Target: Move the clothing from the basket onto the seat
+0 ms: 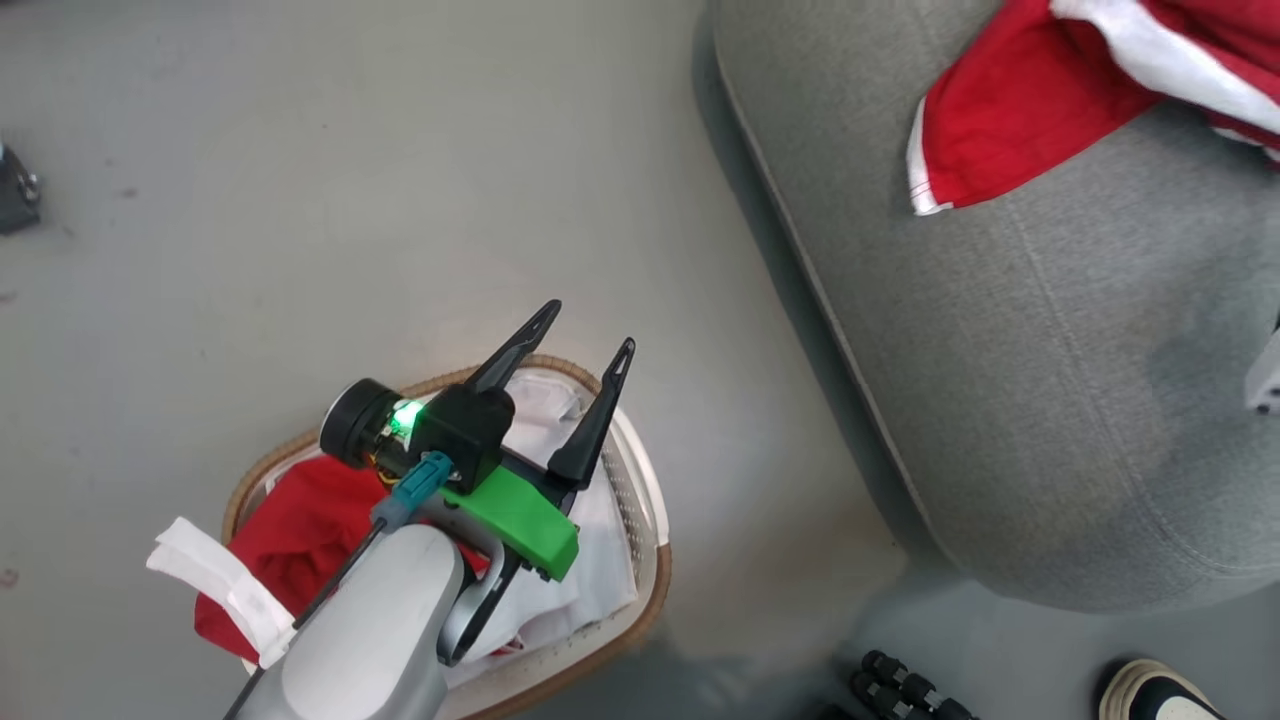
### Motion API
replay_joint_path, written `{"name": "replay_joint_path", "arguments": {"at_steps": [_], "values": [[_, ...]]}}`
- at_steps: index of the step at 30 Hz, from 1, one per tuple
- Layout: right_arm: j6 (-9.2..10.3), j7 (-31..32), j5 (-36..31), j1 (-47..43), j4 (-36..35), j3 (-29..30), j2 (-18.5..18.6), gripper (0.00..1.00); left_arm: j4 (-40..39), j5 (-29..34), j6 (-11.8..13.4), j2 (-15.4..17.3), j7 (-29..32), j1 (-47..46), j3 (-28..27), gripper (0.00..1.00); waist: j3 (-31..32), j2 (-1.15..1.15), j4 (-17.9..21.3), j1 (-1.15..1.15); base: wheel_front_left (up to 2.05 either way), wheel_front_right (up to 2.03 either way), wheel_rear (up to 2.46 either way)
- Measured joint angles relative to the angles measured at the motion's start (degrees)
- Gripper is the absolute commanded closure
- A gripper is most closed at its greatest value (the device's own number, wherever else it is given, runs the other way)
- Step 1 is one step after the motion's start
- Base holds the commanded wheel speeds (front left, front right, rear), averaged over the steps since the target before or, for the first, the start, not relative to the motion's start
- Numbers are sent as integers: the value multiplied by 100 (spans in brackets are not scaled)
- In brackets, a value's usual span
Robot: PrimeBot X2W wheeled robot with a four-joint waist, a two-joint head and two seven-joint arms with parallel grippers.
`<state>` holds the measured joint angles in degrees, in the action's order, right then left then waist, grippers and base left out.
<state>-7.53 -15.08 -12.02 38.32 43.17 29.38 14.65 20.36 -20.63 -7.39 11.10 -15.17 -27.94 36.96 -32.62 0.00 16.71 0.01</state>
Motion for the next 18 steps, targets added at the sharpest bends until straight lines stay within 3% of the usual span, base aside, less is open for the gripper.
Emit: {"name": "replay_joint_path", "arguments": {"at_steps": [10,18], "values": [[0,0,557,-727,-598,-735,-371,0,48,66,0,-222,0,436,-684,0,649,0,132,-1,0,0,0],[0,0,1220,-801,-1382,-1925,-590,0,35,321,-1,-377,-1,682,-1436,0,952,0,-115,-1,0,0,0]]}}
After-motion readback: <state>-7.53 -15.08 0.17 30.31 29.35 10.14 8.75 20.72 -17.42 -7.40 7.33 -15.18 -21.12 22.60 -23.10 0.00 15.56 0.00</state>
